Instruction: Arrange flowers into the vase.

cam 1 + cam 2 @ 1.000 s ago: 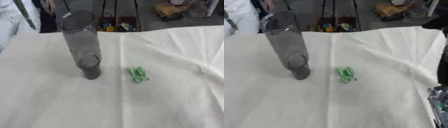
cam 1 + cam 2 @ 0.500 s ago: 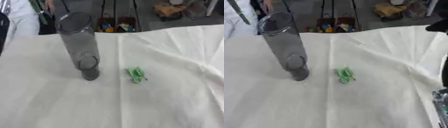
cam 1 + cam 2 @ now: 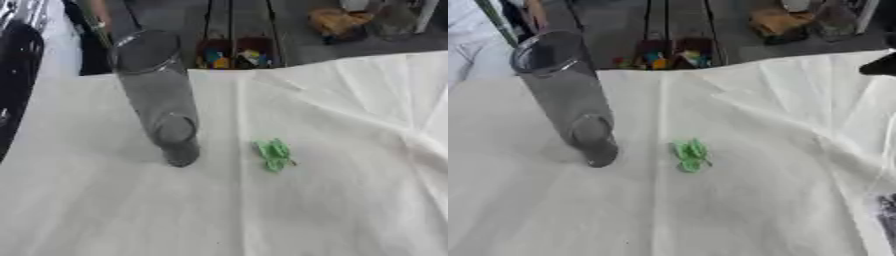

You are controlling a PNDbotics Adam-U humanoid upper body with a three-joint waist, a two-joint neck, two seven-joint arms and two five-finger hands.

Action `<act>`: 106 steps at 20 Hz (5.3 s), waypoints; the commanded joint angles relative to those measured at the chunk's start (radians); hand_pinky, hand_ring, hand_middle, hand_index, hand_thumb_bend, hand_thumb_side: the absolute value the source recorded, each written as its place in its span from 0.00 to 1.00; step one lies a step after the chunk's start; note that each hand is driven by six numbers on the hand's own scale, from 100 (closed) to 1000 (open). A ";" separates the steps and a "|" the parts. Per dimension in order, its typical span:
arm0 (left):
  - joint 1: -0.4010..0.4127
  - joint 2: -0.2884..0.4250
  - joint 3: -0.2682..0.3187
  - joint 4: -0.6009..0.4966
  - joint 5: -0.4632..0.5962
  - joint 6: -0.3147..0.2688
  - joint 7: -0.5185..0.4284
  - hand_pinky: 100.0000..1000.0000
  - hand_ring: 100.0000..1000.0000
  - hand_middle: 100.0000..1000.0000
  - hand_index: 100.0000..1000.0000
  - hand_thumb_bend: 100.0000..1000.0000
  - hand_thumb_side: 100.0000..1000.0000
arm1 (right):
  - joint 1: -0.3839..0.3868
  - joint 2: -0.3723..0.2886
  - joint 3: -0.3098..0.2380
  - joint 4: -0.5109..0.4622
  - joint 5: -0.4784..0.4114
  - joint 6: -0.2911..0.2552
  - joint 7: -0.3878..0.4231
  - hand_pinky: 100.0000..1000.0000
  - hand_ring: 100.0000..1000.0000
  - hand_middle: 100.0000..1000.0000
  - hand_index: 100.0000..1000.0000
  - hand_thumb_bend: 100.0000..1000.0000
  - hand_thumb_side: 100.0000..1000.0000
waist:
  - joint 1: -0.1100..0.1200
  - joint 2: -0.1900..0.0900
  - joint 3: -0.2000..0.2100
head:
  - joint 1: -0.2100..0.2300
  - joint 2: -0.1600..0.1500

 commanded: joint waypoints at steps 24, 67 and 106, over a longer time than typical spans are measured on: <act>-0.085 0.029 0.037 0.079 0.048 -0.041 0.095 0.00 0.00 0.00 0.00 0.00 0.60 | 0.006 -0.040 0.014 -0.016 -0.018 0.002 0.027 0.57 0.50 0.43 0.71 0.00 0.99 | 0.020 -0.013 -0.003 | 0.018 -0.018; -0.119 -0.022 -0.034 -0.022 0.118 0.252 0.368 0.00 0.00 0.00 0.00 0.00 0.56 | 0.026 -0.035 0.000 -0.016 -0.042 0.011 0.024 0.58 0.51 0.43 0.71 0.00 0.99 | 0.027 -0.061 0.037 | -0.035 0.038; -0.025 -0.087 -0.077 -0.124 0.120 0.316 0.375 0.00 0.00 0.00 0.00 0.00 0.56 | 0.020 -0.025 -0.004 -0.016 -0.048 0.012 0.015 0.58 0.51 0.43 0.71 0.00 0.99 | 0.019 -0.079 0.048 | -0.046 0.028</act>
